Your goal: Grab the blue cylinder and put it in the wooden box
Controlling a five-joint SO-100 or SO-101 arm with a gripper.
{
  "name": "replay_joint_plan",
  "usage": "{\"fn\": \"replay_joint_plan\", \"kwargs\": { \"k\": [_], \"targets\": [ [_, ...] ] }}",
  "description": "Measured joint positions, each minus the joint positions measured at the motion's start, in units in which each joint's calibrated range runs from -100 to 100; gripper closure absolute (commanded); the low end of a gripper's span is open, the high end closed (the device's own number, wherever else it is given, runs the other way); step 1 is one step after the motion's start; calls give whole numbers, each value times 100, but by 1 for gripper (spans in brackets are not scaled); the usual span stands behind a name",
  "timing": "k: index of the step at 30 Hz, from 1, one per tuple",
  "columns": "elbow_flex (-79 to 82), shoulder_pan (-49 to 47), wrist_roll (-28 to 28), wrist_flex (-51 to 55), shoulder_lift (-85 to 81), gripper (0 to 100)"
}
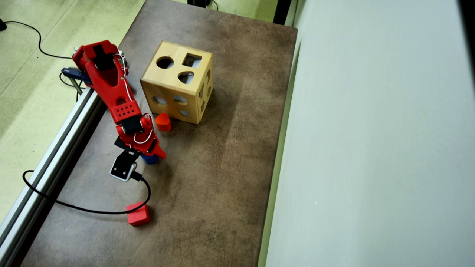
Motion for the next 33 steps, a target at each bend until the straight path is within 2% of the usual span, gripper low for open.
{"fn": "replay_joint_plan", "kwargs": {
  "k": [12, 19, 33],
  "targets": [
    [0, -7, 0, 0, 0, 80],
    [0, 14, 0, 0, 0, 69],
    [0, 230, 5, 0, 0, 69]
  ]
}}
